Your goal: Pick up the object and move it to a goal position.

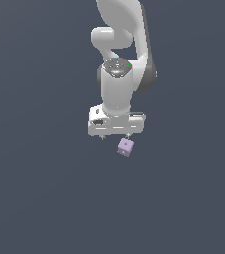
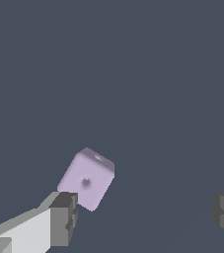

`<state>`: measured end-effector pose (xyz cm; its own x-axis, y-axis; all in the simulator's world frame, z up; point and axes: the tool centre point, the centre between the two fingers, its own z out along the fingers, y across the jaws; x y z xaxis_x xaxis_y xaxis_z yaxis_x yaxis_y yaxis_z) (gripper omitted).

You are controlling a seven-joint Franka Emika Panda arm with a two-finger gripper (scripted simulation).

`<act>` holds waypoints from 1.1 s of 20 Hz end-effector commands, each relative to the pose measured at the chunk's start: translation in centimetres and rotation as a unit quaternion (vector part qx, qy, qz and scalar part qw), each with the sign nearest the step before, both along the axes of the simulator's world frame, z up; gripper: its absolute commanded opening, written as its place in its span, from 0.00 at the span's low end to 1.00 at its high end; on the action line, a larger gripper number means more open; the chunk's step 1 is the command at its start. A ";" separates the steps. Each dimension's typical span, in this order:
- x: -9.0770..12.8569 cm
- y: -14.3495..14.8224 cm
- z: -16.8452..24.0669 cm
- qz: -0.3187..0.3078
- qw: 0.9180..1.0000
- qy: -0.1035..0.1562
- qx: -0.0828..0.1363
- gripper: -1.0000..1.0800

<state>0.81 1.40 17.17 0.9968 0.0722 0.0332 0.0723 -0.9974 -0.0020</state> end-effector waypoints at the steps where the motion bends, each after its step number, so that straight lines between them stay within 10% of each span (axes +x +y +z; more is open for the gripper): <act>1: 0.0 0.0 0.0 0.000 1.000 0.000 0.000 0.96; 22: 1.0 0.1 -0.6 -0.011 1.000 -0.013 -0.008 0.96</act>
<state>1.88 1.33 16.83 0.9962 0.0634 0.0591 0.0625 -0.9979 0.0166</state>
